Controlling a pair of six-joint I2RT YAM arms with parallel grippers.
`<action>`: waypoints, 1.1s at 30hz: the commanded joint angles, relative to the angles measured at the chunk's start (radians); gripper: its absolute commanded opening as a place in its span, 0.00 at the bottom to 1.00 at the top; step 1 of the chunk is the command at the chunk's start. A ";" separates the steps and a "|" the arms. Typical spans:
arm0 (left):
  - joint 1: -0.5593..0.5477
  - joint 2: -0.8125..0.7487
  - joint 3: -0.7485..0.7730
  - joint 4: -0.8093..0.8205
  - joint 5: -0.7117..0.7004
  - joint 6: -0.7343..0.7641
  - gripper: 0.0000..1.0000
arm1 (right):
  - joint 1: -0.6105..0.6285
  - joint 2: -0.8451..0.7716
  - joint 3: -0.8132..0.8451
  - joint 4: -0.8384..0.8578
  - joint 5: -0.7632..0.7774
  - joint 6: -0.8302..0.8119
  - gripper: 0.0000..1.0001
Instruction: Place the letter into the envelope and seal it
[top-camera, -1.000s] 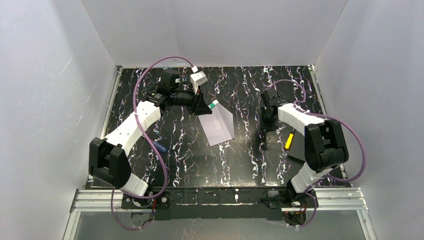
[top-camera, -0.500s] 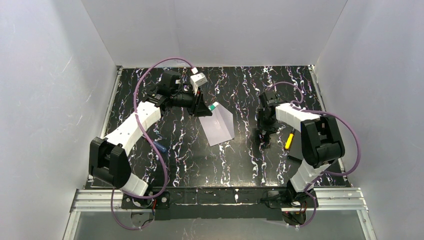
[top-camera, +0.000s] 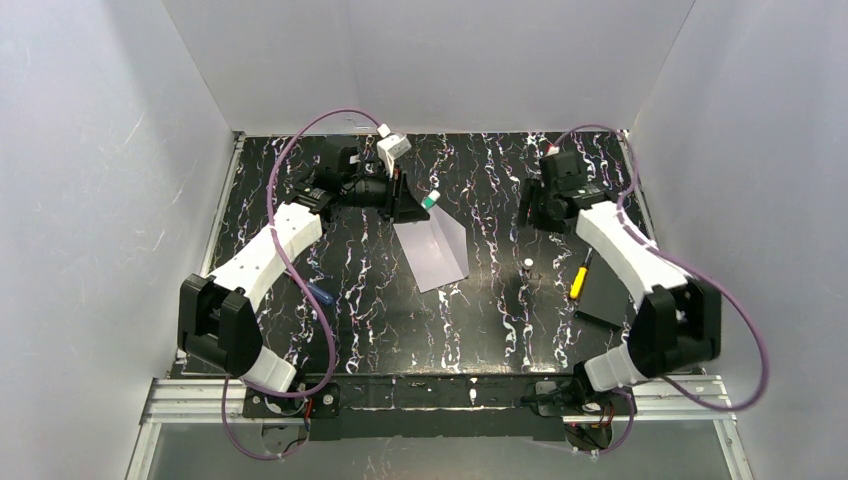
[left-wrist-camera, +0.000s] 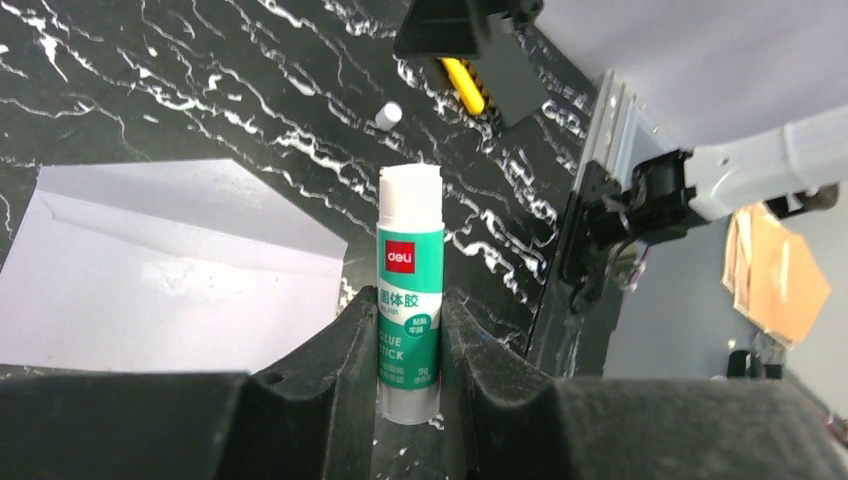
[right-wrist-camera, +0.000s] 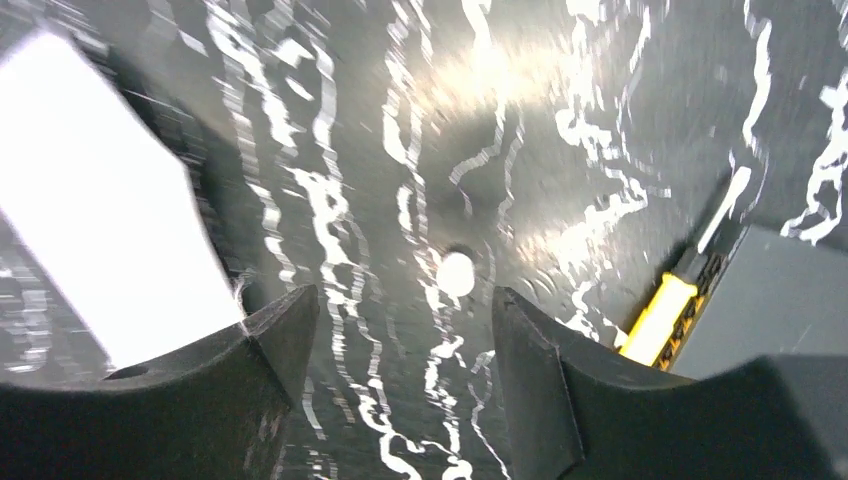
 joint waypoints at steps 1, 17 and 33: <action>-0.002 -0.020 0.027 0.247 0.027 -0.279 0.00 | 0.002 -0.142 0.085 0.177 -0.145 -0.002 0.72; -0.002 -0.009 0.095 0.437 -0.014 -0.640 0.00 | 0.177 -0.205 -0.113 1.327 -0.575 0.568 0.83; -0.001 -0.023 0.082 0.533 0.042 -0.704 0.04 | 0.233 -0.102 0.030 1.165 -0.540 0.544 0.17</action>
